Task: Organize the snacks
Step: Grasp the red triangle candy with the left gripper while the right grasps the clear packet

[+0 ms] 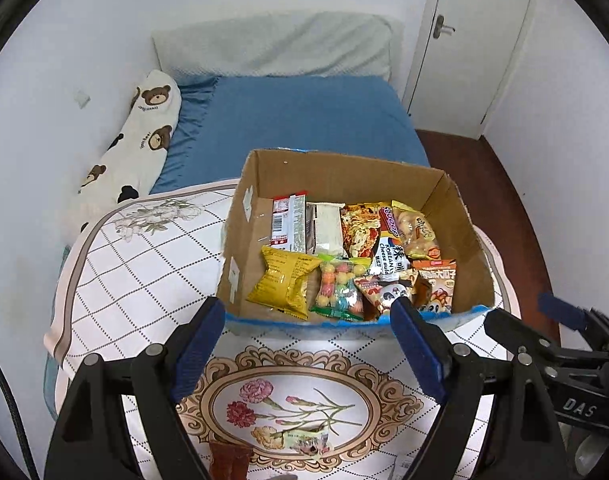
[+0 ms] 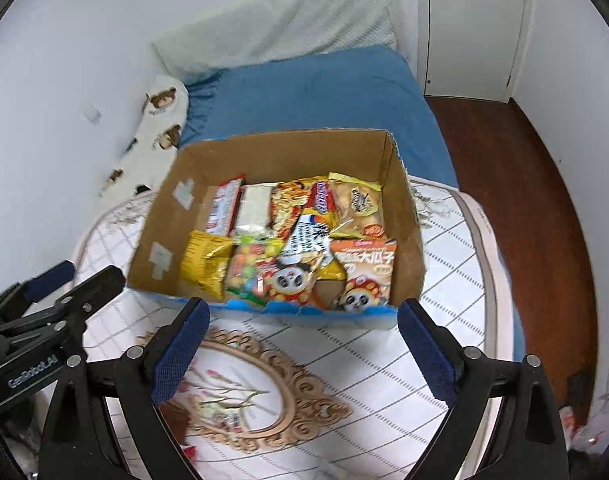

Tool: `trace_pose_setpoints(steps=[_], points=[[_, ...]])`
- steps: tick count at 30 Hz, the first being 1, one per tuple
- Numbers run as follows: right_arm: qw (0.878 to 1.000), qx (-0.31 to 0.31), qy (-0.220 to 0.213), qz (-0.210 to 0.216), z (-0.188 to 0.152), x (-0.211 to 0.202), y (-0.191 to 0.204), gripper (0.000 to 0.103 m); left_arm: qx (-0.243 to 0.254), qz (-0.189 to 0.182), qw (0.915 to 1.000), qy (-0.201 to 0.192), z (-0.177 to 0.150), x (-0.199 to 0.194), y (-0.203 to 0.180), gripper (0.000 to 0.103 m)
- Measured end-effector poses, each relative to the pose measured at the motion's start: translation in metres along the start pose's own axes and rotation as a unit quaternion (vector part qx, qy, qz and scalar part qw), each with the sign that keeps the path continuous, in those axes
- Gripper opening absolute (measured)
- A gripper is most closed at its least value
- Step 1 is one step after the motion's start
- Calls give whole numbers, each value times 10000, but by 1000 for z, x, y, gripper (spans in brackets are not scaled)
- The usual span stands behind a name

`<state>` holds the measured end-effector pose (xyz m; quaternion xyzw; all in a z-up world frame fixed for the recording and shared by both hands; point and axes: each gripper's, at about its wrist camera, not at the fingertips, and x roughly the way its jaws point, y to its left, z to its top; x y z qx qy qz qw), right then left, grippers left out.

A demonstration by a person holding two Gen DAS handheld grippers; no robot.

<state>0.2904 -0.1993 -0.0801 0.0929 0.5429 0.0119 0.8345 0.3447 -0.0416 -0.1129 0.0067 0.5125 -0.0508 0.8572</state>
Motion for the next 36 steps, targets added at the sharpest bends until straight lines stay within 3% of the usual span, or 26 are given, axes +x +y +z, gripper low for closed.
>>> trace_pose_setpoints(steps=[6, 11, 14, 18, 24, 28, 32, 34, 36], points=[[9989, 284, 115, 350, -54, -19, -10, 97, -141, 60, 9998, 119, -51, -16, 26, 84], [9938, 746, 659, 492, -124, 0, -28, 94, -227, 431, 9960, 745, -127, 3, 59, 84], [9893, 930, 1048, 415, -169, 18, -39, 76, -309, 440, 9886, 1409, -178, 27, 75, 84], [9819, 1056, 1549, 257, -214, 43, -54, 76, -316, 330, 9739, 2222, -242, 56, 87, 84], [9708, 990, 2182, -68, -263, 85, -58, 83, -253, 198, 9586, 2829, -299, 83, 87, 84], [9688, 488, 2408, -327, -277, 106, -44, 85, -123, 204, 9538, 2996, -314, 98, 83, 84], [9663, -490, 2471, -523, -279, 110, -16, 85, 176, 386, 9514, 3052, -321, 113, 76, 84], [9569, -1173, 2593, -573, -279, 114, 2, 86, 321, 407, 9518, 3022, -321, 119, 70, 84], [9366, -2016, 2739, -845, -282, 120, 22, 86, 477, 435, 9529, 2965, -322, 122, 62, 80]])
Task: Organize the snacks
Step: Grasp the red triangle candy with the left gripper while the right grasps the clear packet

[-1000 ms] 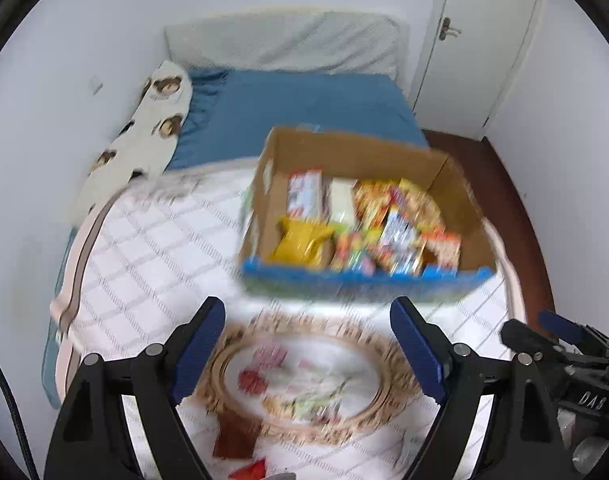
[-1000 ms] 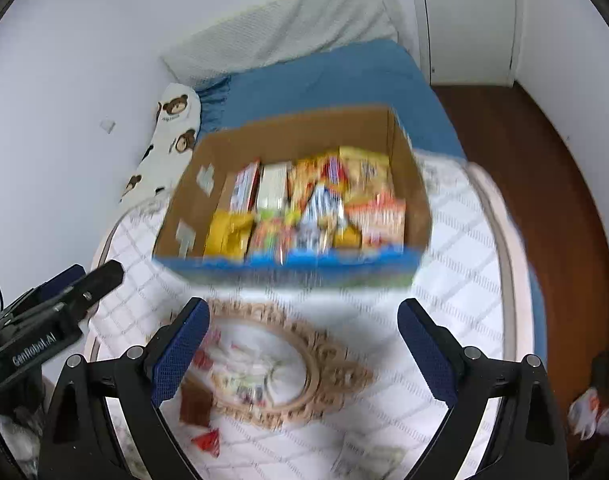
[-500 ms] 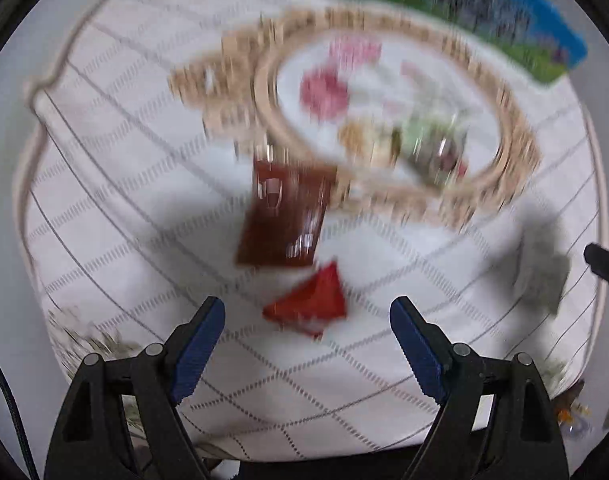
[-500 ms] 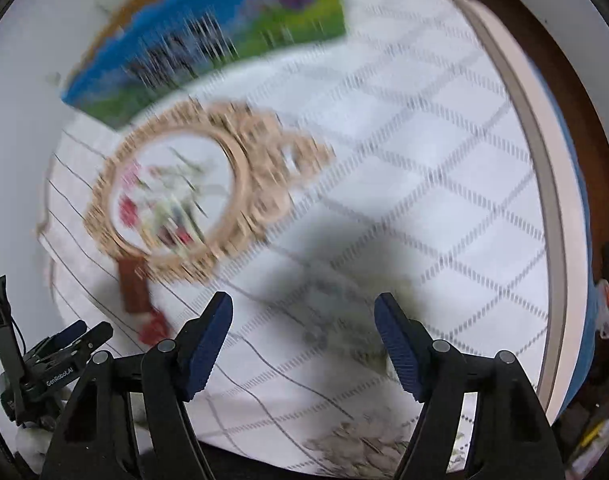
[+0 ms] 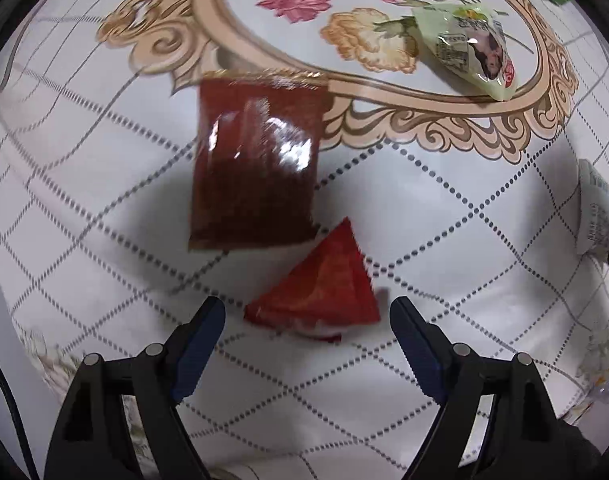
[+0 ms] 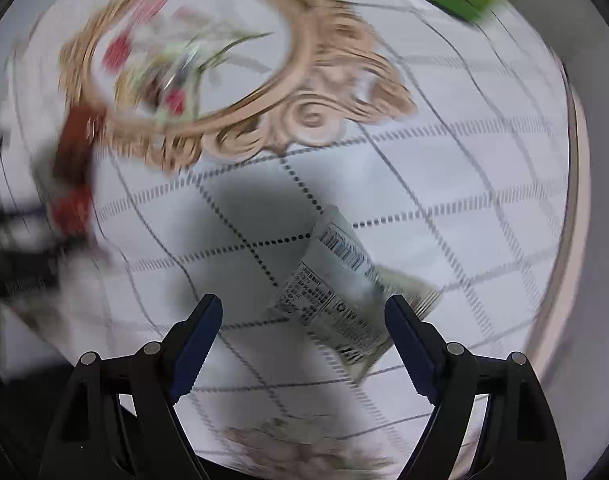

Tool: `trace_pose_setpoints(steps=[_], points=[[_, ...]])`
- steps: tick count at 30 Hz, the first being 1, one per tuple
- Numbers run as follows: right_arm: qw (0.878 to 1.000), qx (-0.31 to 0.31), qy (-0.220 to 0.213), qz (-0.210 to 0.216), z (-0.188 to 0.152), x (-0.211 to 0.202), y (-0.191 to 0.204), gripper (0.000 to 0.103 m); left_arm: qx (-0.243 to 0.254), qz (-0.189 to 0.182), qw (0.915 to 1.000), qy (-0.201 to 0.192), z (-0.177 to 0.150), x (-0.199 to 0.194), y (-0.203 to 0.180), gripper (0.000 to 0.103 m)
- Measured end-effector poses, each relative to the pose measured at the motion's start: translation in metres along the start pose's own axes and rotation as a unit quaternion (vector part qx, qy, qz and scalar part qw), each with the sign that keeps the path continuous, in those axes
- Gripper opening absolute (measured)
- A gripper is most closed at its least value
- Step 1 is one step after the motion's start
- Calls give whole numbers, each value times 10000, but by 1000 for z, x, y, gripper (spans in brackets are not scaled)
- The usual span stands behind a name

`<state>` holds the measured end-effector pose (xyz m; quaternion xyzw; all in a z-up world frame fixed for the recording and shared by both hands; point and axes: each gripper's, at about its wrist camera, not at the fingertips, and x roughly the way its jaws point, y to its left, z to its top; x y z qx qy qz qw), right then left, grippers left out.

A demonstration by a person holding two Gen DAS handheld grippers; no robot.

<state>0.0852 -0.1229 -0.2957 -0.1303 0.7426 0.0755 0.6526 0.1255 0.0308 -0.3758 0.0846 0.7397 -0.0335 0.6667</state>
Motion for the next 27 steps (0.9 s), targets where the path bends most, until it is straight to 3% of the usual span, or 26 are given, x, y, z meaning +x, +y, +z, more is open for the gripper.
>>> trace_pose_setpoints(steps=[1, 4, 8, 10, 11, 13, 14, 17, 19, 23, 25, 27], points=[[9991, -349, 110, -226, 3, 3, 9, 86, 30, -1, 10000, -10, 2, 1, -2, 72], [9882, -1239, 589, -677, 7, 22, 31, 86, 13, -133, 9999, 94, 4, 5, -9, 60], [9757, -1613, 1013, -1078, 11, 53, 34, 86, -168, -291, 9994, 106, 1, 6, -9, 60], [9840, -1129, 1103, -825, 17, 61, 19, 84, -290, -437, 9985, 146, 0, 4, -4, 60], [9894, -791, 1053, -619, 20, 61, 10, 76, -366, -533, 9977, 179, -1, 5, -1, 61], [9962, 307, 806, 103, 27, 55, -20, 73, -509, -739, 9957, 222, -5, 5, 5, 61], [9940, 748, 695, 398, 28, 53, -31, 72, -573, -832, 9946, 245, -8, 5, 10, 62], [9696, 1918, 461, 1449, 24, 51, -59, 74, -728, -1110, 9906, 343, -15, 10, 17, 65], [9618, 2036, 520, 1753, 23, 54, -58, 85, -752, -1172, 9894, 401, -17, 14, 18, 65], [9730, 1749, 529, 1408, 20, 57, -40, 87, -689, -1083, 9908, 419, -22, 18, 14, 65], [9766, 1688, 482, 1243, 19, 58, -33, 86, -571, -898, 9936, 370, -24, 15, 4, 50], [9784, 1776, 380, 985, 14, 56, -31, 72, -438, -763, 9957, 306, -15, 5, -5, 48]])
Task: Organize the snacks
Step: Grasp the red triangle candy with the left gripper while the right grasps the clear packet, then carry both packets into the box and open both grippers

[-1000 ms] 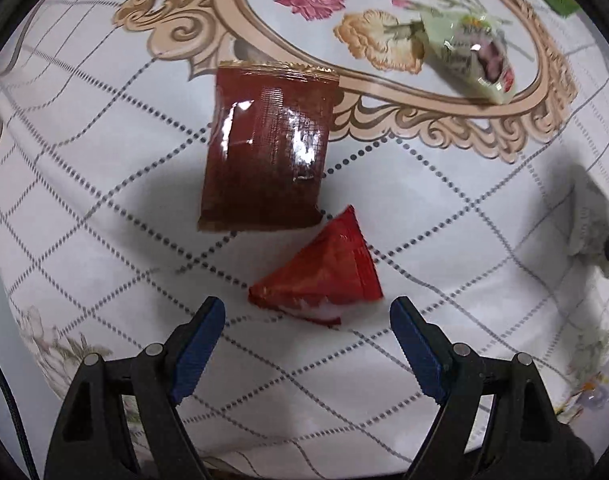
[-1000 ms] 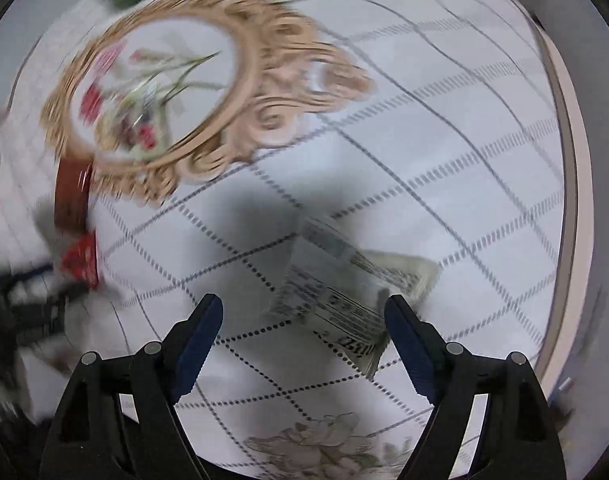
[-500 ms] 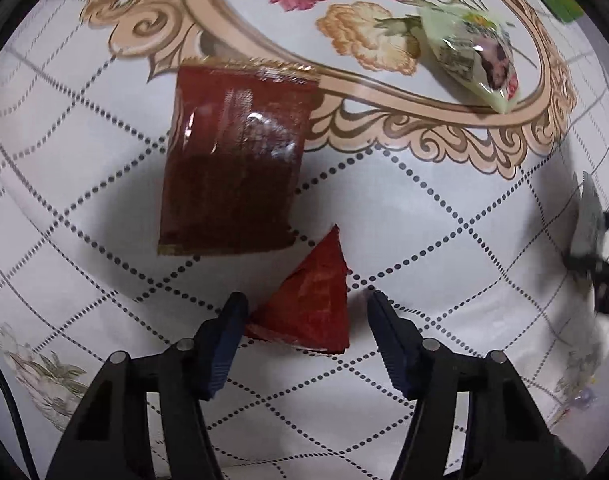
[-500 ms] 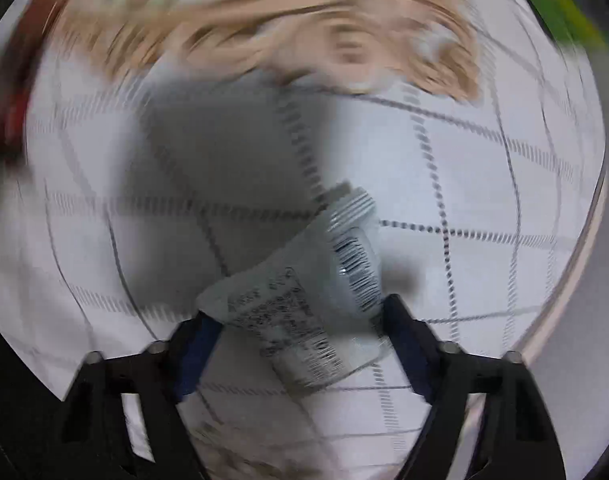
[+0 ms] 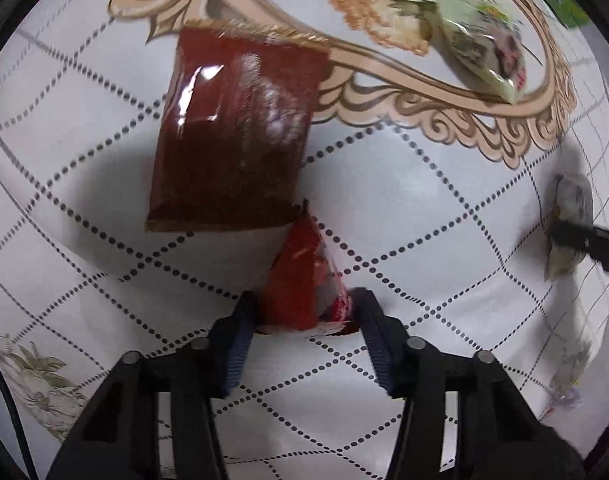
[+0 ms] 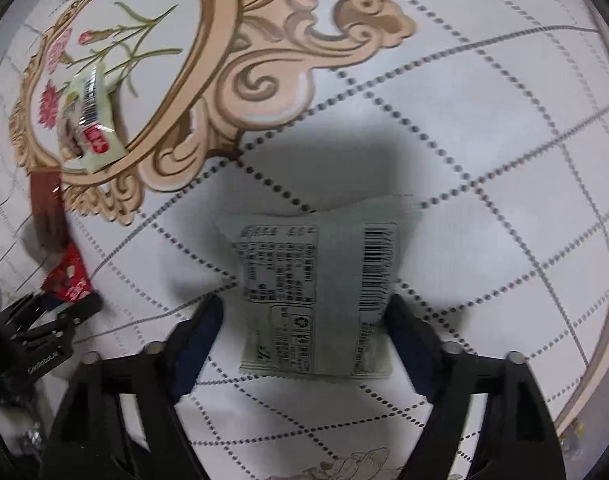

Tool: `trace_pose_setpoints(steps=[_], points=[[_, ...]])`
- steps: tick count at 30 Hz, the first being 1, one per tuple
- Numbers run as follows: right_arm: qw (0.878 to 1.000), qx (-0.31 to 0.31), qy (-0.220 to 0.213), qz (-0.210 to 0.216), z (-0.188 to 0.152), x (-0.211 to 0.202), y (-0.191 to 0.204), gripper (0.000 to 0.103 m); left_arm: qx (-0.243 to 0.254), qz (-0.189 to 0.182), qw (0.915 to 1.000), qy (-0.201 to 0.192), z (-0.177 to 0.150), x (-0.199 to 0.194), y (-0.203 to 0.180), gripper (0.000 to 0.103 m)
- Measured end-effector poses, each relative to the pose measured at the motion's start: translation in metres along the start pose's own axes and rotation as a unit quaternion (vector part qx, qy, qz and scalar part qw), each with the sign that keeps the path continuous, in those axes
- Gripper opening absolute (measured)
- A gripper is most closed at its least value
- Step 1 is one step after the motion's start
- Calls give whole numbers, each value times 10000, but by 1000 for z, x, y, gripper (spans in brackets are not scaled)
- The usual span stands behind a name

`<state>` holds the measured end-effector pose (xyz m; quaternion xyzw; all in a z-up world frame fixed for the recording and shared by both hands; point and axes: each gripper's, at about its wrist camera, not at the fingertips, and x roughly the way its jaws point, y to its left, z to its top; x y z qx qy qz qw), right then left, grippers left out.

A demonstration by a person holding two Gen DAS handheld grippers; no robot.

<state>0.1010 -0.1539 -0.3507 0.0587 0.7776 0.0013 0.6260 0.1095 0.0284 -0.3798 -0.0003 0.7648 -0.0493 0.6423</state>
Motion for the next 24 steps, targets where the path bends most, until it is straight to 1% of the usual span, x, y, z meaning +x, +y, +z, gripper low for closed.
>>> trace_pose_setpoints(steps=[1, 2, 5, 9, 11, 13, 16, 17, 18, 19, 20, 21, 22, 24], points=[[9999, 15, -102, -74, -8, 1, 5, 60, 46, 36, 10000, -28, 7, -3, -7, 47], [9998, 52, -195, -37, -9, 2, -1, 55, 82, 95, 9999, -49, 6, -6, -11, 47], [9988, 280, -350, 214, -15, -9, -11, 50, 142, -24, 9998, -143, 7, -21, -27, 47], [9963, 408, -601, 468, -19, -30, -14, 49, 264, -309, 9986, -340, 20, -52, -51, 47], [9940, 463, -724, 680, -17, -46, -12, 49, 348, -467, 9970, -506, 30, -73, -66, 47], [9911, 512, -843, 891, -14, -61, -12, 49, 435, -615, 9948, -678, 41, -96, -81, 47], [9849, 497, -1126, 1220, -6, -98, -13, 49, 512, -946, 9895, -961, 66, -135, -97, 47], [9830, 474, -1215, 1292, 3, -112, -16, 49, 520, -1062, 9868, -1107, 76, -153, -104, 47], [9802, 449, -1351, 1377, 10, -129, -16, 49, 540, -1127, 9849, -1198, 85, -160, -103, 47], [9777, 424, -1465, 1446, 12, -143, -16, 49, 578, -1191, 9824, -1319, 97, -177, -109, 47], [9743, 374, -1618, 1523, 19, -162, -16, 49, 592, -1237, 9801, -1436, 115, -192, -107, 47], [9719, 344, -1731, 1557, 29, -181, -16, 49, 620, -1256, 9784, -1518, 129, -198, -93, 47], [9692, 305, -1855, 1588, 32, -196, -19, 49, 661, -1233, 9768, -1623, 143, -213, -96, 47], [9639, 226, -2076, 1653, 54, -224, -18, 49, 683, -1189, 9746, -1772, 170, -231, -91, 47]])
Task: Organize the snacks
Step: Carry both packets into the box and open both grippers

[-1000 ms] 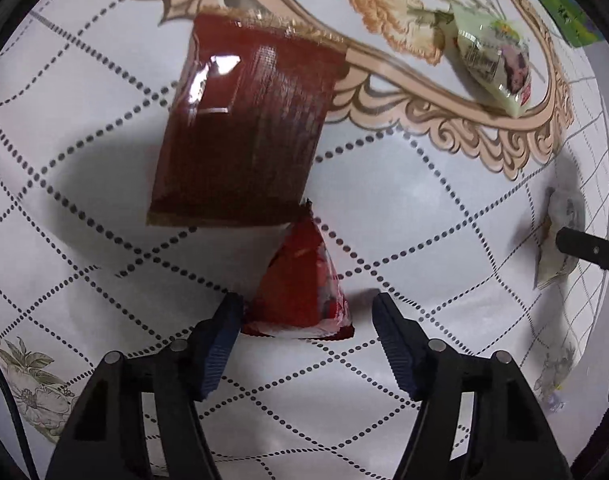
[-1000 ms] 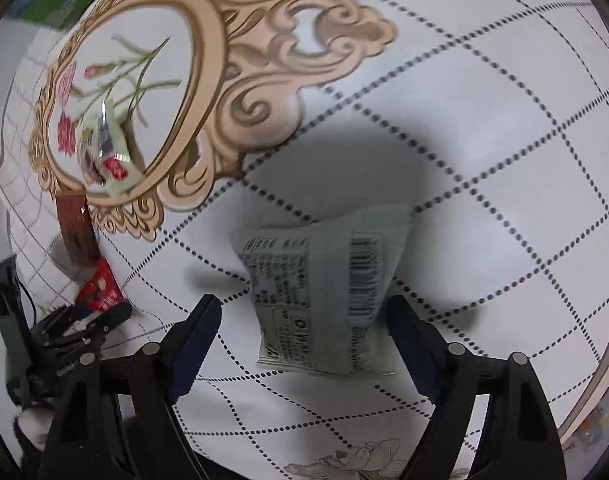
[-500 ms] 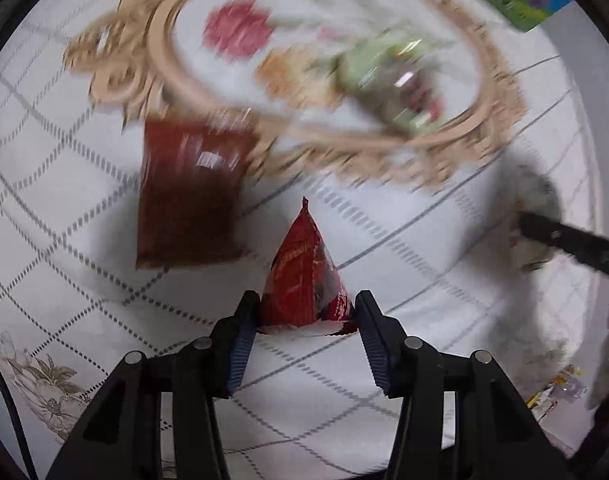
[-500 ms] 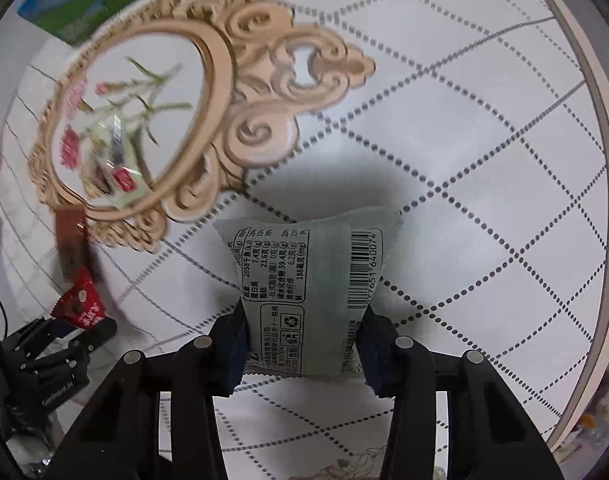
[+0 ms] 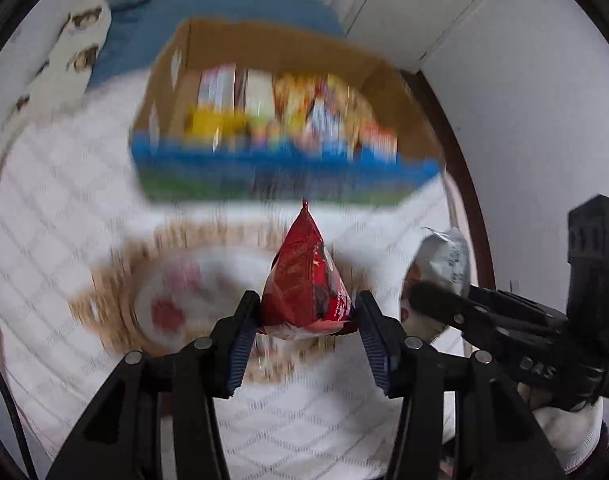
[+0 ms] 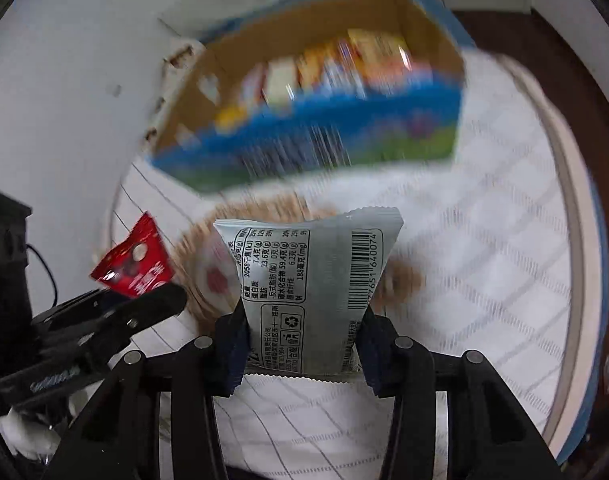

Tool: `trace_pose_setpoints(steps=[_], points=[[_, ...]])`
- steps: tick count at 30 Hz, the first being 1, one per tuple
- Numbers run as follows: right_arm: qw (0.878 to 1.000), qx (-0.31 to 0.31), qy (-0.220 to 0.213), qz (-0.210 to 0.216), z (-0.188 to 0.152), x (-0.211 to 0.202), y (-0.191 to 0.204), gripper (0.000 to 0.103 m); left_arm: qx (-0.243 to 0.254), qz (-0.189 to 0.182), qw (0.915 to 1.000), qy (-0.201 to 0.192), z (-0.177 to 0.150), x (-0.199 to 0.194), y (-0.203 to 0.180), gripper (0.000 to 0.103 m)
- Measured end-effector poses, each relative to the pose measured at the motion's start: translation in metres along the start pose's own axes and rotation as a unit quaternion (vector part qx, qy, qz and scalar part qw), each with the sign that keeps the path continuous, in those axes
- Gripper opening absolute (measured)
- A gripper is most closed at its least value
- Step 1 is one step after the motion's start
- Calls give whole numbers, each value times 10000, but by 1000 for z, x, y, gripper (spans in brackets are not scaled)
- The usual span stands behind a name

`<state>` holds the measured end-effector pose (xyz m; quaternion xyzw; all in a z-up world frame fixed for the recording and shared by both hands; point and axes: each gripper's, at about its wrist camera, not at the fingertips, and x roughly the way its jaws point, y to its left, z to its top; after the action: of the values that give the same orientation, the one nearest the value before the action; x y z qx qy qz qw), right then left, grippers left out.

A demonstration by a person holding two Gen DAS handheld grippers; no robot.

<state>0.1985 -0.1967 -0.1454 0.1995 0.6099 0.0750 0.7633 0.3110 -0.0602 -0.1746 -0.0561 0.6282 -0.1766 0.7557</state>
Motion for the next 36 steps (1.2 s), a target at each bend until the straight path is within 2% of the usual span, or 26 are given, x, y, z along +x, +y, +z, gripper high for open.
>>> trace_pose_setpoints(steps=[2, 6, 10, 14, 18, 22, 24, 25, 26, 27, 28, 29, 31, 36], points=[[9997, -114, -196, -28, 31, -15, 7, 49, 60, 110, 9999, -112, 35, -5, -1, 47], [9983, -282, -409, -303, 93, -7, 22, 49, 148, 447, 9988, -126, 96, 3, 8, 47], [9975, -314, -195, -601, 153, 14, 19, 49, 105, 834, 9964, 118, 152, 31, 30, 47], [9952, -303, 217, -903, 205, 50, 13, 49, -28, 1184, 9907, 676, 195, 74, 59, 47], [9899, -394, 533, -1251, 234, 96, 0, 49, 20, 1485, 9837, 1009, 210, 102, 73, 47], [9873, -292, 874, -1295, 247, 123, -8, 50, -98, 1509, 9793, 1343, 218, 127, 88, 49], [9858, -195, 1082, -1271, 249, 137, -15, 64, -102, 1490, 9781, 1451, 218, 134, 90, 49], [9857, -166, 1120, -1251, 249, 140, -17, 82, -157, 1453, 9785, 1457, 217, 136, 92, 52], [9856, -172, 1144, -1236, 249, 143, -19, 88, -243, 1402, 9789, 1465, 216, 136, 95, 55], [9849, -196, 1178, -1255, 249, 144, -19, 88, -326, 1294, 9799, 1482, 215, 137, 97, 67], [9843, -199, 1192, -1285, 248, 144, -20, 88, -363, 1221, 9807, 1480, 214, 137, 97, 81], [9842, -206, 1191, -1296, 247, 144, -21, 89, -374, 1176, 9818, 1442, 211, 136, 97, 84], [9834, -247, 1202, -1339, 244, 142, -21, 95, -309, 1201, 9834, 1323, 208, 133, 94, 85], [9815, -454, 1021, -1557, 232, 131, -14, 96, -232, 1335, 9868, 881, 190, 114, 82, 85]])
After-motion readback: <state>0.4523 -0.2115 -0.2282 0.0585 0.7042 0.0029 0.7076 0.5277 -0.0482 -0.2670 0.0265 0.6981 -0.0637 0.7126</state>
